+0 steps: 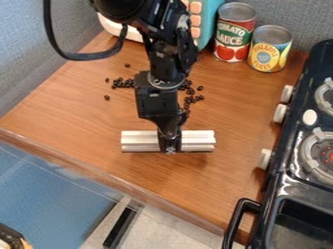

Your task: Sweep into pile

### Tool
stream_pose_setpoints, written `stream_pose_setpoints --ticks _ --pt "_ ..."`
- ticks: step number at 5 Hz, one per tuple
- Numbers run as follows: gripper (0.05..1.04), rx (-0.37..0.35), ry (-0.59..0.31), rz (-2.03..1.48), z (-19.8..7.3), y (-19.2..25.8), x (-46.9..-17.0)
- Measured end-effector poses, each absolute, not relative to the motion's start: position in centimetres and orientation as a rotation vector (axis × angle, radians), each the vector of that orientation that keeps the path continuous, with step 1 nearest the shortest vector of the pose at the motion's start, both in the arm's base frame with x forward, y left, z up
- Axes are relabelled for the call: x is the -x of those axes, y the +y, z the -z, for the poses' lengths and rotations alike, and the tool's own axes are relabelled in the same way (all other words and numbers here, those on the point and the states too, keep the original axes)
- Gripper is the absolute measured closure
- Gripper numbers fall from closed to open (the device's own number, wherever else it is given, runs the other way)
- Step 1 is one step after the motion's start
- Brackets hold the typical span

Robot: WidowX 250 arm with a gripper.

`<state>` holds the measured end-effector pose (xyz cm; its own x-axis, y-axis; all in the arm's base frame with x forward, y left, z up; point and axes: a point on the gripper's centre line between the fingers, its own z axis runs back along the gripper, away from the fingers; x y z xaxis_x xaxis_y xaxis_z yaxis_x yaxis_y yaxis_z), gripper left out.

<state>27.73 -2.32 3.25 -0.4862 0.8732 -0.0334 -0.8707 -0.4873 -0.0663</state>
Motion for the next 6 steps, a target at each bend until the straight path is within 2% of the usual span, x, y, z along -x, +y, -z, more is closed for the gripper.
stream_pose_setpoints --ticks 2,3,5,6 --pt "0.711 0.068 -0.063 -2.128 -2.8 -3.2 -27.3" --pt "0.711 0.042 -0.059 -2.141 -1.8 -3.1 -27.2" --pt "0.711 0.029 -0.077 -2.133 -1.3 -2.5 -28.3" --pt "0.711 0.044 -0.092 -2.157 -1.4 -1.7 -29.5"
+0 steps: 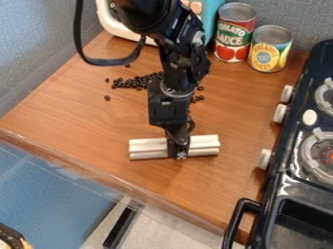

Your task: Sweep into pile

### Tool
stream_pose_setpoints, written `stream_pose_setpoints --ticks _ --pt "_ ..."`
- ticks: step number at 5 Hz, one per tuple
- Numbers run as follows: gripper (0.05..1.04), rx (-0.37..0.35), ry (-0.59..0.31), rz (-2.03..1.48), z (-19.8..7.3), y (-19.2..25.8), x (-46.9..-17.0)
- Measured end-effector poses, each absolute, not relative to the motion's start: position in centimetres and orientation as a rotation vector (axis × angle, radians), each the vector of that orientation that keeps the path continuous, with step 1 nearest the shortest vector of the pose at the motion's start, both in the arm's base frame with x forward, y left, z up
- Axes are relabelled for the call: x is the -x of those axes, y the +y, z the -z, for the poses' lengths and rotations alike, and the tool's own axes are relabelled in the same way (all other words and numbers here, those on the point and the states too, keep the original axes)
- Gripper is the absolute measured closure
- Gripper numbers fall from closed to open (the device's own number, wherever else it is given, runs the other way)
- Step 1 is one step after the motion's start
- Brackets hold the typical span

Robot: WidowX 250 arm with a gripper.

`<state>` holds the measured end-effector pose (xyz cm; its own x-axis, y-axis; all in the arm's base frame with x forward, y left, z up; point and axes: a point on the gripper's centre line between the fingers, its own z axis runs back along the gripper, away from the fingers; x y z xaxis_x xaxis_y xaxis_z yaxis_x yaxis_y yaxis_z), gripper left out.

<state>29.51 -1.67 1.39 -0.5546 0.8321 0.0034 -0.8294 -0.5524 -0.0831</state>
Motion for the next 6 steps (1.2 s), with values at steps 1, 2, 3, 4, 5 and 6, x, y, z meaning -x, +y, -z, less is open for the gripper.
stream_pose_setpoints --ticks 1,2,3,4,5,6 --pt "0.711 0.053 -0.098 -2.196 -1.4 -0.6 -30.9" --pt "0.711 0.055 -0.115 -2.219 -1.5 0.5 -31.9" --pt "0.711 0.062 -0.136 -2.236 -1.6 1.5 -33.1" --pt "0.711 0.066 -0.150 -2.248 -1.6 2.2 -33.8" --pt "0.711 0.060 -0.157 -2.254 -1.6 2.6 -34.5" --pt "0.711 0.059 -0.167 -2.271 -1.6 3.4 -35.4"
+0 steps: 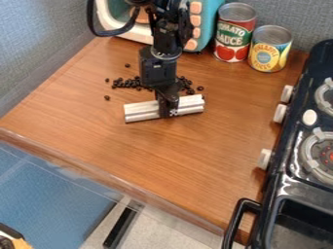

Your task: Sweep into pile

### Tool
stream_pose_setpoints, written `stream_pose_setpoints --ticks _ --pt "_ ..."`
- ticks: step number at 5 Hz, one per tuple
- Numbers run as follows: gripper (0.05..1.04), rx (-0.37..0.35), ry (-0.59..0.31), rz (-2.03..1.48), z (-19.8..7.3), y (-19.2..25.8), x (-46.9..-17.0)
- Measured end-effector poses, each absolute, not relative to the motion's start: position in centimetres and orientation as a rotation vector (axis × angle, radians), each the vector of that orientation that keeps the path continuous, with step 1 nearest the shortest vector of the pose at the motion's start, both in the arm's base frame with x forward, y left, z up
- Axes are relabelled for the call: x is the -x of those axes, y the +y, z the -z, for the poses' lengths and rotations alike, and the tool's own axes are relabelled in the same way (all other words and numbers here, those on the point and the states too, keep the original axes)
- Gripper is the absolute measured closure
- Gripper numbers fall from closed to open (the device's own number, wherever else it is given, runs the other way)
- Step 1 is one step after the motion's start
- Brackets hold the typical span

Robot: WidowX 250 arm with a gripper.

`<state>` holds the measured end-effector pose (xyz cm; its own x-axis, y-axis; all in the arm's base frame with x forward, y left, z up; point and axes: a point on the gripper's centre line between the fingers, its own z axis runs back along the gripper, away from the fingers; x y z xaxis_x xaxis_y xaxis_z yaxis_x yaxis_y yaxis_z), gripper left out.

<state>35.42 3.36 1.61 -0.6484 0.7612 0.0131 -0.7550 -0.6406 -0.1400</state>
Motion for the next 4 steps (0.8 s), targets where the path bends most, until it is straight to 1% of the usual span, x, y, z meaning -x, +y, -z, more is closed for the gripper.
stream_pose_setpoints --ticks 2,3,4 --pt "0.711 0.051 -0.160 -2.314 -1.6 4.5 -37.2" --pt "0.711 0.063 -0.169 -2.328 -1.8 5.2 -38.1" --pt "0.711 0.063 -0.168 -2.334 -1.8 5.5 -38.4"
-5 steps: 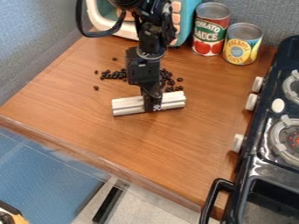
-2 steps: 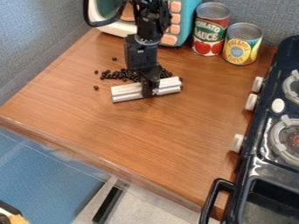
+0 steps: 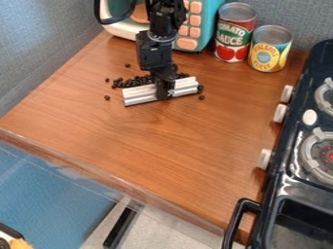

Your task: Sweep into pile

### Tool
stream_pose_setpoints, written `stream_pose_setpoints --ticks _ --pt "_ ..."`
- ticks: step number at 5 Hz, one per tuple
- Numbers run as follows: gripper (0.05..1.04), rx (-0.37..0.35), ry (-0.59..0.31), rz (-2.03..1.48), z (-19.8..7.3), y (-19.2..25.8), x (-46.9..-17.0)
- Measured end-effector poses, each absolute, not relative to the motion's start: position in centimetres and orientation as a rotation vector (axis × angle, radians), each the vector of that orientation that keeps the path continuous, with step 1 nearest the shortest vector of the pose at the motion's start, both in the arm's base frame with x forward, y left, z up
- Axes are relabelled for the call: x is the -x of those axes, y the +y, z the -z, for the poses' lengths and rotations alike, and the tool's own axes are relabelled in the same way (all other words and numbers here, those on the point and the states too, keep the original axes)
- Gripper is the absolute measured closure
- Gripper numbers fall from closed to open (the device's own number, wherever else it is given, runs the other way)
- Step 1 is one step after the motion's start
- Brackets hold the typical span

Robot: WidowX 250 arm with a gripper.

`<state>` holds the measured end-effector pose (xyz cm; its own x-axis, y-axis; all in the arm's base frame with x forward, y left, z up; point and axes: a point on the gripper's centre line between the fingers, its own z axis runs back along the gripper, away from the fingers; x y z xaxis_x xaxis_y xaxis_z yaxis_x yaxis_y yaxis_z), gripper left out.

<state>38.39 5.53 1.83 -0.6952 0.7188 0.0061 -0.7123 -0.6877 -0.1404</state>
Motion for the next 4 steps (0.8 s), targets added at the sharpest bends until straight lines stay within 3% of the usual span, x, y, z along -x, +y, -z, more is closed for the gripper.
stream_pose_setpoints --ticks 2,3,4 --pt "0.711 0.061 -0.054 -2.289 -2.5 6.0 -35.6" --pt "0.711 0.139 -0.027 -2.245 -5.7 5.1 -34.1" --pt "0.711 0.166 -0.022 -2.208 -7.4 4.9 -32.6"
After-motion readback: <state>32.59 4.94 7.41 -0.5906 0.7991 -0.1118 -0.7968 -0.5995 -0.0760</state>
